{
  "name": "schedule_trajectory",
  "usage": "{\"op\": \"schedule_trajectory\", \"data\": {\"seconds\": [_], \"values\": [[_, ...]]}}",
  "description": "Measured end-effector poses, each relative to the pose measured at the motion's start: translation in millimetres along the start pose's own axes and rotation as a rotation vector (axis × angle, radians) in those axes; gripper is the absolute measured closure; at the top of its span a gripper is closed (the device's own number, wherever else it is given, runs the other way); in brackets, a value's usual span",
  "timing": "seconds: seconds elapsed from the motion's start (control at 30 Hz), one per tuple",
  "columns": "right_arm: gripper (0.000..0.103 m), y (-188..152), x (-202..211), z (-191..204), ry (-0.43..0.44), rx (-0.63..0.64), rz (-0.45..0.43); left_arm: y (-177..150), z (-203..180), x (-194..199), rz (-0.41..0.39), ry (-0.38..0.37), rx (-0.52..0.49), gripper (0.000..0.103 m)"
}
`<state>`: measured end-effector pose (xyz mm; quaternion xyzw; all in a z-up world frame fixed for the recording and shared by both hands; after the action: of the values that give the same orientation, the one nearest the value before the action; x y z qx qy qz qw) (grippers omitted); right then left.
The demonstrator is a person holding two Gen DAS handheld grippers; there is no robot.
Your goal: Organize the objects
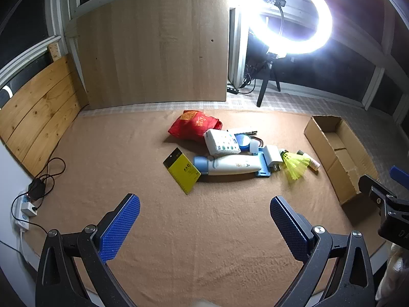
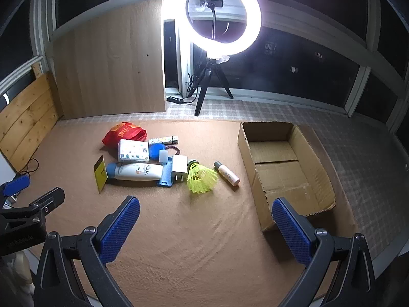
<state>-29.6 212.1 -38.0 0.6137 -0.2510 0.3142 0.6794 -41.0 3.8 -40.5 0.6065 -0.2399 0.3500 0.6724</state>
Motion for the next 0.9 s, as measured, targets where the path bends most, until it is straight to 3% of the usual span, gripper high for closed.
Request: {"op": "schedule_trajectory", "data": {"seconds": [0.9], "values": [[0.001, -4.9, -7.6, -0.6, 0.0, -0.012, 0.023, -4.3, 5.7, -6.5, 0.001, 0.008, 0.009, 0.0]]}}
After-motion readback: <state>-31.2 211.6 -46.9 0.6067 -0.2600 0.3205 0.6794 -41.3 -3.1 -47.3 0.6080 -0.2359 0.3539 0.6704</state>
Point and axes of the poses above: each gripper's, at about its wrist camera, not at the fingertips, and x roughly against the way its jaws point, z to its left, y to its top, the point moved 3 cm from there along -x, roughly the way its jaws point, and after that the axes turned 11 degrees about y, right-handed, at the moved point
